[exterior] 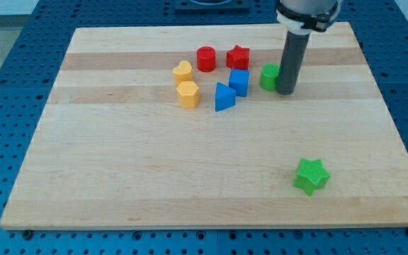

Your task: Push the green circle to the right side of the red star

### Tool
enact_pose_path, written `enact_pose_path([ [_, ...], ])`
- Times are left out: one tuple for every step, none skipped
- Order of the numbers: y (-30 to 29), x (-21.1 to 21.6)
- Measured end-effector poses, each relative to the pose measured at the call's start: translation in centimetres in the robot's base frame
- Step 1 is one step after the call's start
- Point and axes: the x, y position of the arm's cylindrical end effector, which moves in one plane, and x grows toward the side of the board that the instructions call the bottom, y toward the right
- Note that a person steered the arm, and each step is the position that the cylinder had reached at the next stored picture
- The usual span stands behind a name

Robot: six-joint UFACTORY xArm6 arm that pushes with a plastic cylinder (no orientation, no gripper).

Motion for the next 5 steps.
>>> enact_pose_path([
  [0.8,-2.1],
  [0.9,-4.0],
  [2.3,-4.4],
  [7.2,-4.2],
  [4.7,-2.7],
])
